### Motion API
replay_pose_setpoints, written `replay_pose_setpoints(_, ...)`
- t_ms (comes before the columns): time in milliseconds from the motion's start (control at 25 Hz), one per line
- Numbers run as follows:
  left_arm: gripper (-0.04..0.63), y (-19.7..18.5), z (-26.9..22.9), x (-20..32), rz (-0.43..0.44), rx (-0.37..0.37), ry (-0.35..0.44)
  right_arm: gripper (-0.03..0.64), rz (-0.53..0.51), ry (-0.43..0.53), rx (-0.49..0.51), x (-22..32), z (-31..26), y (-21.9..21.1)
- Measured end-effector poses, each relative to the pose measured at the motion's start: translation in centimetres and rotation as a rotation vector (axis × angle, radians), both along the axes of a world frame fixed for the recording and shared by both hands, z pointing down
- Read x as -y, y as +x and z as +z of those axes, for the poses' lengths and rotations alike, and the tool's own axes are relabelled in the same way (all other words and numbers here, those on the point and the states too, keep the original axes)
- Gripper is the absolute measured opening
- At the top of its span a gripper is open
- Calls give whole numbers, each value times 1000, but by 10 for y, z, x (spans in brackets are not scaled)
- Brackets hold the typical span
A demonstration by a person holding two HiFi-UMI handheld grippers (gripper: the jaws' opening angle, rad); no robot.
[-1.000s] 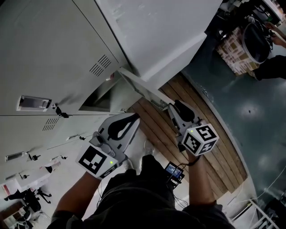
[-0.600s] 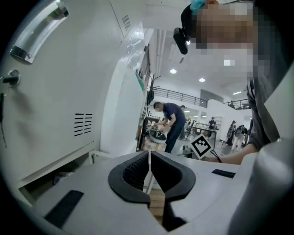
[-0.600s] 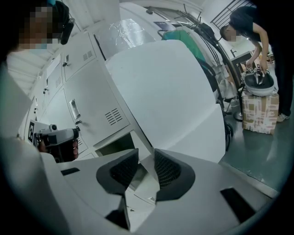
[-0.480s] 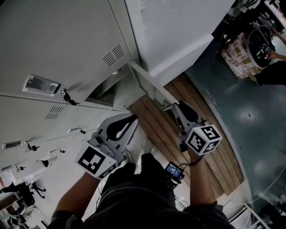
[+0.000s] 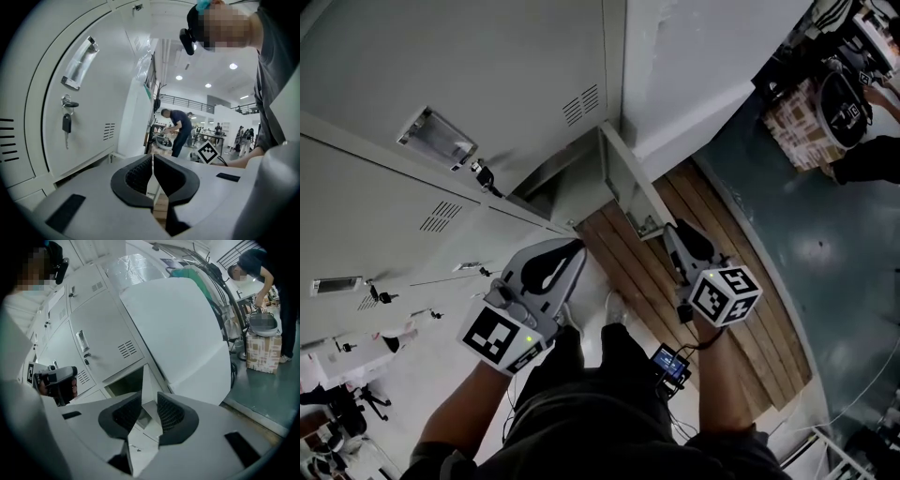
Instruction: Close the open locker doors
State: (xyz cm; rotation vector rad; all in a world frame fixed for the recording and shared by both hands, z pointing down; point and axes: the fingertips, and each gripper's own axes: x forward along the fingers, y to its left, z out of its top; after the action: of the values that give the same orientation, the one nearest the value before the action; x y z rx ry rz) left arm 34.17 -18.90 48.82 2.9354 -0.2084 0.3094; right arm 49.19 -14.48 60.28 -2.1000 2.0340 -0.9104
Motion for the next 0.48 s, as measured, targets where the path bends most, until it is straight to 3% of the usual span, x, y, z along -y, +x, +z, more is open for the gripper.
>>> replay_pose_setpoints(480, 9, -69, -7, 25, -16, -25, 0, 92, 5, -33, -13, 18, -1, -69)
